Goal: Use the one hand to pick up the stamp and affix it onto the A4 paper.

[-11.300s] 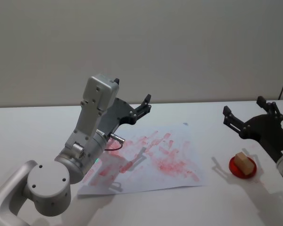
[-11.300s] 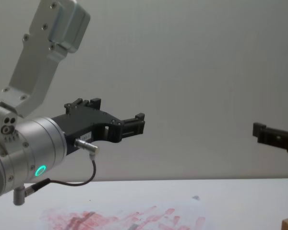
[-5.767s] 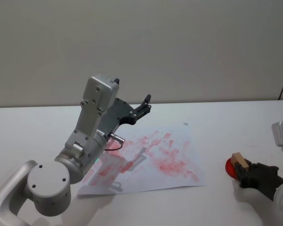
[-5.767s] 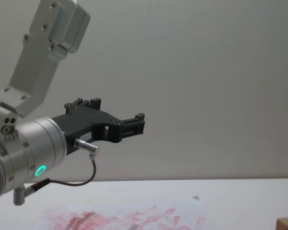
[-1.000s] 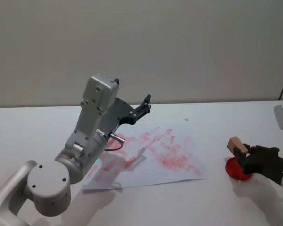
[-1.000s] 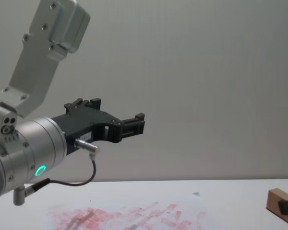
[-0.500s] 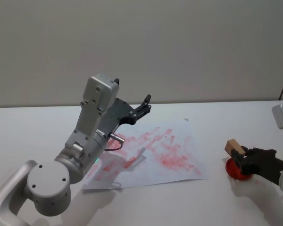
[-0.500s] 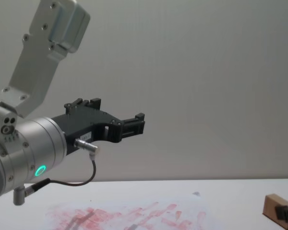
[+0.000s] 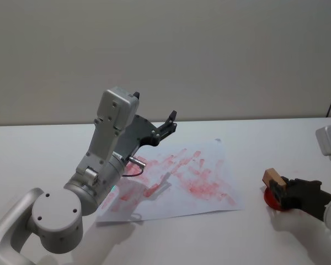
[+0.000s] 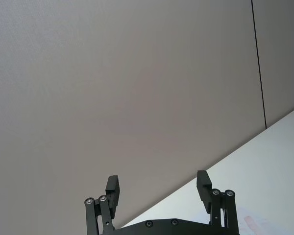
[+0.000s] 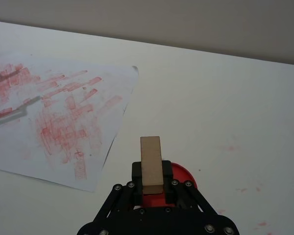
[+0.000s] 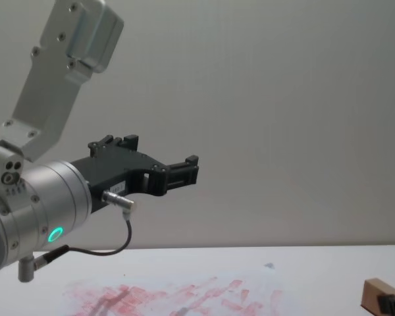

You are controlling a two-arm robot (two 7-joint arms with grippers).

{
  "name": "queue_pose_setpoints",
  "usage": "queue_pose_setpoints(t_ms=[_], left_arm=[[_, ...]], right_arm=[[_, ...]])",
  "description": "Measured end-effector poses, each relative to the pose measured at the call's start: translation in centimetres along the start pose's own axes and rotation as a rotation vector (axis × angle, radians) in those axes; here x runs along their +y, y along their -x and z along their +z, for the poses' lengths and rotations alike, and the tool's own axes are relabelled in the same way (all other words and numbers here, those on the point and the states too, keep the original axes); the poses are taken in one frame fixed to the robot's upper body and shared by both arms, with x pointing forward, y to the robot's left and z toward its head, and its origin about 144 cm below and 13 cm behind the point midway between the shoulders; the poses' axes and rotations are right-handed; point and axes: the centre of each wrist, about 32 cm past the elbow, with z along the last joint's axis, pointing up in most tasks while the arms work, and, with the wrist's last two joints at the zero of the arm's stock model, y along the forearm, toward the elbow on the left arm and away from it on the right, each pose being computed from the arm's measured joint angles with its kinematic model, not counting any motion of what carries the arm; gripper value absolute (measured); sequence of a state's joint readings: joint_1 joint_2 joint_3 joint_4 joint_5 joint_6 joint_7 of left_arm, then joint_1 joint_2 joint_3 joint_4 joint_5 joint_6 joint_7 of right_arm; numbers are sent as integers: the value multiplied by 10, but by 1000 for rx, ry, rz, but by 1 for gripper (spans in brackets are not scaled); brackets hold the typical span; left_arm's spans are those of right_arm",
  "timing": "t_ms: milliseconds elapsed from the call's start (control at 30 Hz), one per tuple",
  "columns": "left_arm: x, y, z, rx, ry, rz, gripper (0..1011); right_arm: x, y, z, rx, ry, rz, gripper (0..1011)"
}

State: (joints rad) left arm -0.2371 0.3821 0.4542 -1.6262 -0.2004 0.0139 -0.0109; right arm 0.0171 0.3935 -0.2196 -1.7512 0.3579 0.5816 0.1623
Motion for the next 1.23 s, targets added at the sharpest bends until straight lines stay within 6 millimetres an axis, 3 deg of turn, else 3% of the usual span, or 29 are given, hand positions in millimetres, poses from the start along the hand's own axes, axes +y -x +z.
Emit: queue_pose_setpoints(t_ms=[367,867,967,1233], left_arm=[[0,0,0,0,0,0,1001],[0,0,0,0,0,0,1001],[0,0,0,0,0,0,1001],[0,0,0,0,0,0,1001]], right_arm=[[2,-2,1,-14,0,-20,225],[3,-3,2,-22,-1,-29,673],[3,-3,2,-22,-2,-29,805],[4,-3,2,-24,-2,-31,991]])
